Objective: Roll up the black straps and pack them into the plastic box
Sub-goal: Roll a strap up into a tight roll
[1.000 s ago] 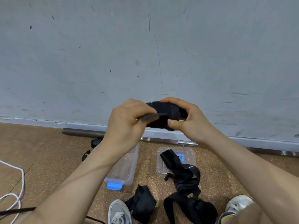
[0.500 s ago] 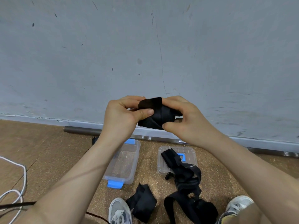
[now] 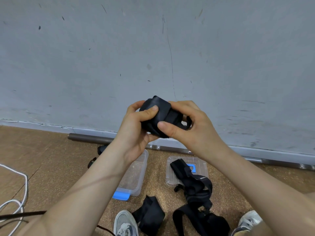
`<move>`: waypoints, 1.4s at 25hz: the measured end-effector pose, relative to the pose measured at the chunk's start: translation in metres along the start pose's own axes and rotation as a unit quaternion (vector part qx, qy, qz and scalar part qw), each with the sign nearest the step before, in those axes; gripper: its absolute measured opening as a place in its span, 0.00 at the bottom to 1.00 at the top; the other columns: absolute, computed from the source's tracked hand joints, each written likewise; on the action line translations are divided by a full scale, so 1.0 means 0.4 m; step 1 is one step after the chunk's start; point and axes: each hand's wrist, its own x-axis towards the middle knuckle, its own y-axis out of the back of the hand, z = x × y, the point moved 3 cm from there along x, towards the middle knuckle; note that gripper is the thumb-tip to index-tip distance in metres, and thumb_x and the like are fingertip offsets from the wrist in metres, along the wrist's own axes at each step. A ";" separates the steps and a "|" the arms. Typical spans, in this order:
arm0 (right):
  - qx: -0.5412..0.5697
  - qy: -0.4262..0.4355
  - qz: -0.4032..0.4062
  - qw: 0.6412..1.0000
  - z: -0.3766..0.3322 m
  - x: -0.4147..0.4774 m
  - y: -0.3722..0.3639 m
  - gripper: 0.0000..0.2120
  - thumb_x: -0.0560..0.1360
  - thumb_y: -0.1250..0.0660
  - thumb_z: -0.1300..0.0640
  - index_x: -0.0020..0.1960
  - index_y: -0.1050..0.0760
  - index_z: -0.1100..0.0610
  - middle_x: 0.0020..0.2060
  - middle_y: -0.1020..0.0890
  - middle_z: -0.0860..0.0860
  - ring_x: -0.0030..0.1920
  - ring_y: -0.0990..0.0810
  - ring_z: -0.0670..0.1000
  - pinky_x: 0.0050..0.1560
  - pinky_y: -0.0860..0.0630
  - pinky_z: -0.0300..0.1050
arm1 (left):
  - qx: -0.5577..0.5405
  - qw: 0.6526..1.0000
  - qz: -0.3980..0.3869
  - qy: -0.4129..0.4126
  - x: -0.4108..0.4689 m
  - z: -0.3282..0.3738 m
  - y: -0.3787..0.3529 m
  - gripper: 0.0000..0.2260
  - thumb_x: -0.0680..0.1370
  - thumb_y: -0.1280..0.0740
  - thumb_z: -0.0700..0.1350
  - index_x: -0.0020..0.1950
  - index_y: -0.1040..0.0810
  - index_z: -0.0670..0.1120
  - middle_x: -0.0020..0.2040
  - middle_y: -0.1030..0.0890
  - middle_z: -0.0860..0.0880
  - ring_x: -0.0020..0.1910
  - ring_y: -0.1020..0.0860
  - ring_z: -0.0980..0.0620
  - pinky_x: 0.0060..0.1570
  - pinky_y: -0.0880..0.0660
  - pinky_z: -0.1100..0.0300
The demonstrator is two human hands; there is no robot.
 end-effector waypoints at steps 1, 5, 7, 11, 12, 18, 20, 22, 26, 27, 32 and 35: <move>0.016 -0.019 0.023 0.999 0.003 0.000 -0.001 0.18 0.66 0.22 0.45 0.52 0.25 0.38 0.54 0.24 0.45 0.52 0.21 0.40 0.48 0.25 0.33 | 0.012 1.000 -0.009 -0.007 0.001 0.005 0.001 0.26 0.73 0.30 0.36 0.69 0.32 0.49 0.59 0.21 0.41 0.53 0.18 0.42 0.46 0.20 0.45; 0.133 -0.141 -0.001 0.981 0.024 0.022 -0.008 0.28 0.62 0.21 0.49 0.59 0.26 0.50 0.49 0.21 0.46 0.45 0.17 0.46 0.41 0.24 0.37 | 0.120 0.989 -0.030 -0.086 -0.003 0.030 -0.001 0.37 0.64 0.31 0.38 0.69 0.36 0.58 0.47 0.20 0.45 0.42 0.19 0.49 0.41 0.23 0.54; 0.219 -0.189 -0.104 0.952 0.022 0.032 -0.010 0.27 0.65 0.22 0.53 0.62 0.23 0.56 0.50 0.16 0.53 0.49 0.15 0.51 0.46 0.22 0.41 | 0.147 0.983 -0.035 -0.103 -0.005 0.036 0.002 0.39 0.63 0.28 0.41 0.71 0.38 0.60 0.49 0.20 0.45 0.44 0.19 0.50 0.43 0.23 0.57; 0.198 -0.172 -0.178 0.949 0.014 0.039 -0.008 0.19 0.70 0.27 0.61 0.60 0.21 0.60 0.49 0.14 0.59 0.51 0.14 0.56 0.53 0.20 0.45 | 0.179 0.979 -0.027 -0.090 -0.015 0.034 0.002 0.39 0.70 0.22 0.42 0.72 0.39 0.61 0.51 0.17 0.43 0.46 0.16 0.47 0.46 0.19 0.55; 0.176 -0.151 -0.166 0.958 0.011 0.040 -0.011 0.17 0.71 0.27 0.63 0.60 0.20 0.59 0.48 0.14 0.58 0.50 0.14 0.55 0.53 0.20 0.43 | 0.178 0.979 -0.023 -0.094 -0.017 0.038 0.002 0.36 0.72 0.24 0.40 0.72 0.38 0.60 0.47 0.16 0.44 0.44 0.15 0.47 0.44 0.19 0.55; 0.147 -0.106 -0.175 0.968 -0.049 0.070 -0.066 0.14 0.74 0.29 0.61 0.60 0.20 0.57 0.48 0.13 0.56 0.51 0.14 0.55 0.54 0.19 0.47 | 0.249 0.954 0.004 -0.168 -0.028 0.120 0.048 0.28 0.75 0.28 0.41 0.70 0.34 0.60 0.42 0.15 0.48 0.42 0.15 0.50 0.42 0.19 0.59; 0.089 -0.150 -0.223 0.959 -0.072 0.103 -0.120 0.15 0.75 0.30 0.51 0.60 0.20 0.56 0.49 0.13 0.55 0.50 0.14 0.53 0.53 0.19 0.47 | 0.279 0.950 0.033 -0.135 -0.016 0.154 0.116 0.20 0.76 0.29 0.51 0.67 0.28 0.56 0.49 0.15 0.49 0.47 0.16 0.55 0.46 0.20 0.62; 0.027 -0.210 -0.275 0.938 -0.079 0.131 -0.192 0.18 0.77 0.32 0.44 0.59 0.21 0.56 0.43 0.14 0.52 0.42 0.15 0.49 0.44 0.20 0.44 | 0.346 0.935 0.038 -0.072 -0.003 0.180 0.205 0.16 0.76 0.31 0.60 0.59 0.21 0.53 0.52 0.16 0.50 0.50 0.17 0.54 0.48 0.21 0.59; 0.041 -0.343 -0.291 0.892 -0.049 0.153 -0.379 0.18 0.76 0.32 0.41 0.51 0.20 0.56 0.32 0.20 0.51 0.31 0.20 0.47 0.37 0.25 0.40 | 0.404 0.904 0.103 0.095 0.004 0.157 0.410 0.21 0.80 0.41 0.63 0.54 0.20 0.48 0.49 0.16 0.45 0.42 0.18 0.49 0.38 0.20 0.58; 0.077 -0.382 -0.268 0.881 -0.030 0.155 -0.424 0.16 0.76 0.31 0.42 0.50 0.20 0.56 0.34 0.19 0.52 0.34 0.19 0.50 0.40 0.23 0.41 | 0.392 0.903 0.130 0.122 0.006 0.146 0.458 0.22 0.80 0.43 0.63 0.54 0.21 0.47 0.49 0.17 0.44 0.40 0.18 0.49 0.35 0.20 0.59; 0.318 -0.421 -0.093 0.844 0.054 0.206 -0.581 0.18 0.79 0.32 0.53 0.64 0.29 0.59 0.61 0.24 0.69 0.57 0.18 0.63 0.52 0.19 0.49 | 0.238 0.941 0.212 0.116 0.026 0.109 0.645 0.27 0.81 0.45 0.64 0.65 0.29 0.43 0.56 0.20 0.38 0.47 0.16 0.42 0.42 0.17 0.54; 0.302 -0.369 -0.070 0.876 0.064 0.228 -0.601 0.14 0.80 0.35 0.58 0.64 0.28 0.60 0.63 0.24 0.63 0.59 0.20 0.60 0.56 0.20 0.50 | 0.271 0.930 0.241 0.055 0.035 0.105 0.680 0.19 0.83 0.42 0.53 0.69 0.30 0.43 0.53 0.19 0.40 0.47 0.16 0.44 0.48 0.18 0.52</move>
